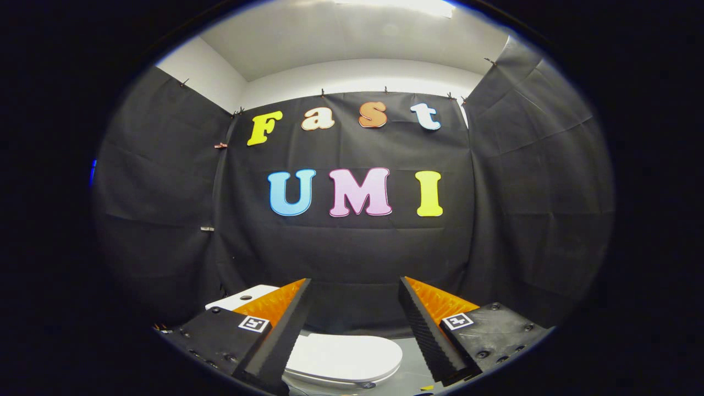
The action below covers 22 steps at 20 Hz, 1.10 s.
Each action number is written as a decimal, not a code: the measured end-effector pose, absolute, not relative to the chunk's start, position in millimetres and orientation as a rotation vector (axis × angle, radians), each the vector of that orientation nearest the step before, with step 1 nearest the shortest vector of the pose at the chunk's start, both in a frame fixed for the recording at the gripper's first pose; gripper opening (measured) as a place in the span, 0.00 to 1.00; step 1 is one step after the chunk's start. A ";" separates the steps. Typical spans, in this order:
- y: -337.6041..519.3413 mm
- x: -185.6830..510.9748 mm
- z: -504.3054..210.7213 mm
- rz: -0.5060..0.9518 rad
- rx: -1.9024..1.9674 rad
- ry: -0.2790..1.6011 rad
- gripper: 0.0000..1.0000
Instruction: Open the toilet lid.
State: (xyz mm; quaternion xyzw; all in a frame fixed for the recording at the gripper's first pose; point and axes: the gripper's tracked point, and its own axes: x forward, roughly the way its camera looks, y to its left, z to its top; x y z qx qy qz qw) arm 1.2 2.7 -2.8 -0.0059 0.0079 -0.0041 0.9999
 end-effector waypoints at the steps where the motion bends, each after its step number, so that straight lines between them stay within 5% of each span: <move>1: 2.0 0.9 -2.3 -0.012 -0.013 0.016 0.98; 22: -29.0 11.7 -52.1 -0.093 0.068 0.156 0.98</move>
